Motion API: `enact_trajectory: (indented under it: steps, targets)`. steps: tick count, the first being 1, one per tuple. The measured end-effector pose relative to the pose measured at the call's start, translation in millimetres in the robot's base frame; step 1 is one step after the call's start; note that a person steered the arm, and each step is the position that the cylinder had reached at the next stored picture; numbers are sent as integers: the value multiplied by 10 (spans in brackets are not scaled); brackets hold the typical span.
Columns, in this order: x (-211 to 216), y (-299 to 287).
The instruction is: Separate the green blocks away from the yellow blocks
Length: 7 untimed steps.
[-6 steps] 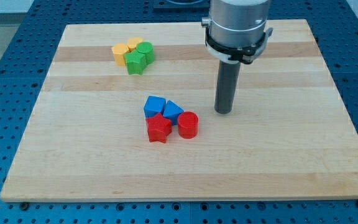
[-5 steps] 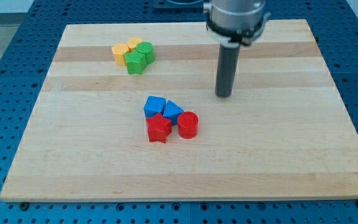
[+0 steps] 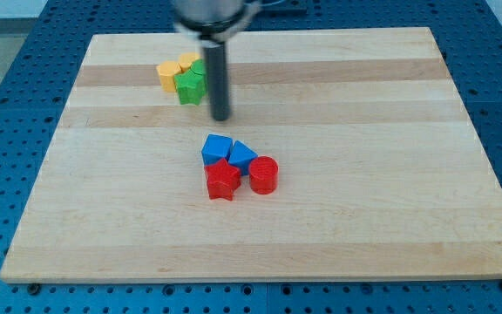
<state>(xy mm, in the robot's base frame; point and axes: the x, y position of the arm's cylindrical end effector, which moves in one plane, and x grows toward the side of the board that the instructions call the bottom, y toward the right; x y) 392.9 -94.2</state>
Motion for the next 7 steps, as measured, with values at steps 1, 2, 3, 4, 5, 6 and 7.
enact_trajectory:
  steps: [1,2,3,4,5,6,7]
  targets:
    - [93,-756]
    - [-176,-1136]
    - [-412,-1151]
    - [-601,-1119]
    - [-645,-1216]
    - [-493,-1351]
    - [-327,-1320]
